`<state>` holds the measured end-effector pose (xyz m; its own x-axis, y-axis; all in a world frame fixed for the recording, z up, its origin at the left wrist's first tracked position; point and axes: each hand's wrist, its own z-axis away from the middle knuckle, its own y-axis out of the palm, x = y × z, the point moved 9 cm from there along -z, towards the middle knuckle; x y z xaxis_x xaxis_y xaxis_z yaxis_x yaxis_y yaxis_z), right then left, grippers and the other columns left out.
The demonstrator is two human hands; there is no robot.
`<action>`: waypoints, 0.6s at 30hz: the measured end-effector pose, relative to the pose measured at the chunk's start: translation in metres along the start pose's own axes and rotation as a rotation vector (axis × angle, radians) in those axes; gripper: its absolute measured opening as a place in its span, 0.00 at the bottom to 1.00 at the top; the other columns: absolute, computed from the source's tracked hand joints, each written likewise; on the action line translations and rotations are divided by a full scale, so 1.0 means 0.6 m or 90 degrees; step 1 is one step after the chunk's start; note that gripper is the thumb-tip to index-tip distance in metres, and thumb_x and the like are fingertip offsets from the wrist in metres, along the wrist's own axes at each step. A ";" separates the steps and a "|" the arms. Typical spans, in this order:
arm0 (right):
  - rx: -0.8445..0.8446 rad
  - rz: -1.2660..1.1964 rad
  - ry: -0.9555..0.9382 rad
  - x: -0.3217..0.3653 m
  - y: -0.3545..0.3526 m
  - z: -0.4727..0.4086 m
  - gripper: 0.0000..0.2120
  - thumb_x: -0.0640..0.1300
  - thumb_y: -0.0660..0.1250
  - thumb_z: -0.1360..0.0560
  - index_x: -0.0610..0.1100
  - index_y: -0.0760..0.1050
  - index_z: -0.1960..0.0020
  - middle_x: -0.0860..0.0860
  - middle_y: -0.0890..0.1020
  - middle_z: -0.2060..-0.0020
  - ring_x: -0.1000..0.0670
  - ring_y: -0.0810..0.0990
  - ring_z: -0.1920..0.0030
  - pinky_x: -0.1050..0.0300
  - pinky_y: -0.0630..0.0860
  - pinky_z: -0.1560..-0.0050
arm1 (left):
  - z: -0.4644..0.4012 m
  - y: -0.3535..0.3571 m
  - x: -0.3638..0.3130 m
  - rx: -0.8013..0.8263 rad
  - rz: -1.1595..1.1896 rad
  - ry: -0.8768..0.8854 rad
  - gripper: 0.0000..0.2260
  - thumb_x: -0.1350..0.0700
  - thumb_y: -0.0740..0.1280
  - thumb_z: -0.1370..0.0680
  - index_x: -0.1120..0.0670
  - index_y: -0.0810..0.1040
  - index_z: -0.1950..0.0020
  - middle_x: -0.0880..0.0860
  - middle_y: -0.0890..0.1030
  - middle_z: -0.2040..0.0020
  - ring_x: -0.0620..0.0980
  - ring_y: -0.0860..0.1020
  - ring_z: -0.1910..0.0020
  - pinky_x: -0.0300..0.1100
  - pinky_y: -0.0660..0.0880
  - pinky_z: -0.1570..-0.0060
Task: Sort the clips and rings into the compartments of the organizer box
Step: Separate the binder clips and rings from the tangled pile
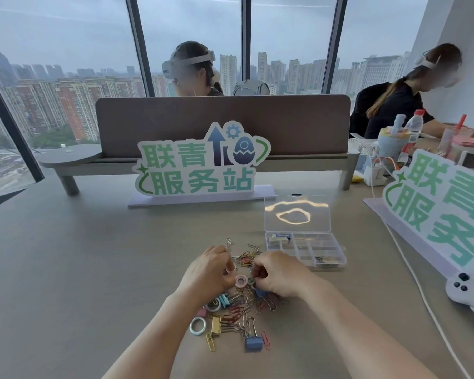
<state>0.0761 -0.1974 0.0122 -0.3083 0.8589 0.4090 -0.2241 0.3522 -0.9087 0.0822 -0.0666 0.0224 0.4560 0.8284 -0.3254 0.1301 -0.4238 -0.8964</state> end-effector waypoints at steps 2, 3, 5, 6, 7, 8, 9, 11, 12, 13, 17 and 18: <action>0.014 0.022 0.000 0.004 0.005 -0.001 0.04 0.46 0.67 0.29 0.50 0.77 0.54 0.53 0.81 0.54 0.49 0.79 0.53 0.53 0.76 0.54 | 0.003 0.003 -0.002 0.009 0.003 0.000 0.03 0.51 0.66 0.27 0.49 0.75 0.58 0.44 0.75 0.53 0.44 0.72 0.52 0.39 0.71 0.56; 0.017 0.028 0.005 0.005 0.006 -0.001 0.05 0.46 0.66 0.29 0.50 0.77 0.54 0.53 0.81 0.53 0.49 0.79 0.53 0.53 0.76 0.54 | 0.005 0.005 -0.003 0.015 0.005 -0.002 0.03 0.51 0.66 0.27 0.50 0.75 0.58 0.44 0.75 0.53 0.44 0.72 0.52 0.38 0.71 0.56; 0.021 0.031 0.014 0.003 0.007 -0.003 0.06 0.47 0.66 0.29 0.50 0.78 0.53 0.53 0.82 0.52 0.49 0.79 0.52 0.53 0.76 0.54 | 0.010 0.007 -0.003 0.022 0.013 -0.004 0.03 0.52 0.66 0.28 0.51 0.76 0.57 0.44 0.75 0.53 0.44 0.72 0.52 0.39 0.72 0.55; 0.025 0.029 0.017 0.003 0.008 -0.004 0.06 0.47 0.66 0.29 0.50 0.78 0.53 0.52 0.82 0.52 0.49 0.79 0.52 0.54 0.76 0.54 | 0.011 0.009 -0.004 0.025 0.019 -0.002 0.03 0.52 0.66 0.28 0.51 0.76 0.57 0.45 0.75 0.53 0.44 0.73 0.53 0.40 0.73 0.55; 0.028 0.028 0.017 0.003 0.008 -0.005 0.06 0.47 0.66 0.29 0.50 0.79 0.53 0.52 0.82 0.52 0.49 0.79 0.52 0.54 0.76 0.55 | 0.013 0.010 -0.006 0.026 0.025 0.001 0.03 0.53 0.67 0.28 0.51 0.76 0.57 0.45 0.75 0.53 0.44 0.73 0.53 0.41 0.74 0.54; 0.029 0.027 0.018 0.003 0.008 -0.005 0.05 0.46 0.66 0.28 0.50 0.79 0.54 0.52 0.82 0.53 0.49 0.80 0.53 0.55 0.75 0.56 | 0.013 0.009 -0.008 0.026 0.030 0.003 0.04 0.53 0.67 0.28 0.52 0.77 0.57 0.45 0.75 0.53 0.45 0.73 0.53 0.42 0.74 0.54; 0.028 0.026 0.020 0.003 0.007 -0.006 0.03 0.46 0.66 0.28 0.50 0.78 0.55 0.52 0.82 0.54 0.49 0.80 0.53 0.56 0.74 0.58 | 0.012 0.009 -0.010 0.025 0.035 0.005 0.04 0.52 0.67 0.28 0.52 0.77 0.56 0.45 0.76 0.53 0.45 0.73 0.53 0.42 0.74 0.53; 0.032 0.025 0.026 0.001 0.007 -0.007 0.01 0.46 0.67 0.29 0.52 0.76 0.58 0.53 0.82 0.57 0.49 0.80 0.55 0.56 0.73 0.59 | 0.010 0.008 -0.015 0.023 0.040 0.011 0.05 0.52 0.67 0.28 0.52 0.77 0.56 0.46 0.76 0.53 0.45 0.73 0.53 0.42 0.74 0.53; 0.034 0.026 0.029 0.001 0.006 -0.007 0.01 0.47 0.67 0.29 0.52 0.76 0.59 0.53 0.81 0.57 0.49 0.80 0.55 0.56 0.73 0.59 | 0.009 0.008 -0.016 0.022 0.039 0.014 0.05 0.52 0.67 0.27 0.52 0.78 0.55 0.46 0.76 0.53 0.45 0.74 0.53 0.42 0.74 0.53; 0.035 0.027 0.031 0.001 0.006 -0.008 0.01 0.47 0.68 0.29 0.53 0.76 0.58 0.53 0.81 0.57 0.50 0.80 0.55 0.56 0.74 0.59 | 0.008 0.007 -0.017 0.020 0.038 0.016 0.04 0.52 0.67 0.27 0.51 0.77 0.55 0.46 0.76 0.54 0.45 0.74 0.54 0.42 0.74 0.53; 0.022 0.024 0.041 -0.001 0.003 -0.008 0.02 0.48 0.69 0.29 0.53 0.76 0.58 0.52 0.81 0.56 0.49 0.79 0.55 0.55 0.74 0.59 | 0.007 0.002 -0.016 0.008 0.031 0.013 0.03 0.52 0.66 0.27 0.50 0.76 0.56 0.44 0.76 0.55 0.44 0.73 0.55 0.41 0.75 0.54; 0.026 0.021 0.046 -0.002 0.005 -0.008 0.02 0.47 0.69 0.29 0.53 0.76 0.58 0.52 0.81 0.57 0.49 0.79 0.56 0.56 0.73 0.61 | 0.007 0.001 -0.015 0.008 0.032 0.009 0.03 0.52 0.66 0.27 0.50 0.76 0.56 0.44 0.75 0.55 0.44 0.73 0.55 0.41 0.75 0.55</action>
<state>0.0801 -0.1960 0.0087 -0.2485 0.8951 0.3702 -0.2524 0.3091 -0.9169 0.0746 -0.0730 0.0235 0.4740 0.8010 -0.3657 0.0965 -0.4601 -0.8826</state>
